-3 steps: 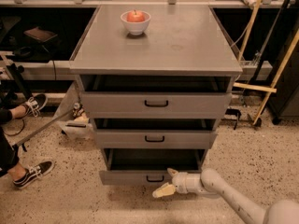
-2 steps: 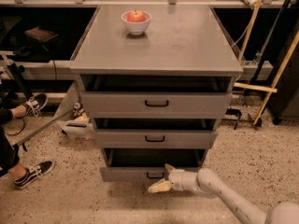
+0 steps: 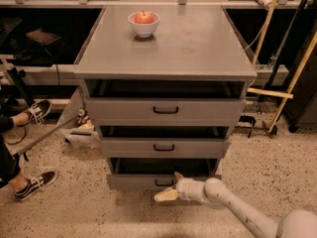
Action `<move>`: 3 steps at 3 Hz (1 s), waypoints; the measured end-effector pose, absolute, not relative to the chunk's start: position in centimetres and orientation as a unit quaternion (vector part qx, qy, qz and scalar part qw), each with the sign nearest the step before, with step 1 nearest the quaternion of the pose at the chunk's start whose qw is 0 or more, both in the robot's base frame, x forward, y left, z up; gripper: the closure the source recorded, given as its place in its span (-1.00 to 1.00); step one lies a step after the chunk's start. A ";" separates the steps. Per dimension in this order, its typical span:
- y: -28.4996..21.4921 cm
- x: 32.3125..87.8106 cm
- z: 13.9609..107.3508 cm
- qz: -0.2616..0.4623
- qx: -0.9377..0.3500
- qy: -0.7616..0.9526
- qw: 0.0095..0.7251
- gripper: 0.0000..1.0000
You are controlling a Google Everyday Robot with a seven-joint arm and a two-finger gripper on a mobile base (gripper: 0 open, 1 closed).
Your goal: Close bottom drawer
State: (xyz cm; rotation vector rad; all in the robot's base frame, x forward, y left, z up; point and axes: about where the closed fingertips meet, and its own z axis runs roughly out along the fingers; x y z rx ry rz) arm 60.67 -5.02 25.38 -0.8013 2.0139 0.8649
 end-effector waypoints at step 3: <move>-6.7 62.5 19.2 0.293 -0.272 0.868 0.294 -1.00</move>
Offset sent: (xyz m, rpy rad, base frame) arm 0.0269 -0.0533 -0.1105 -0.2661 0.4074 -0.1470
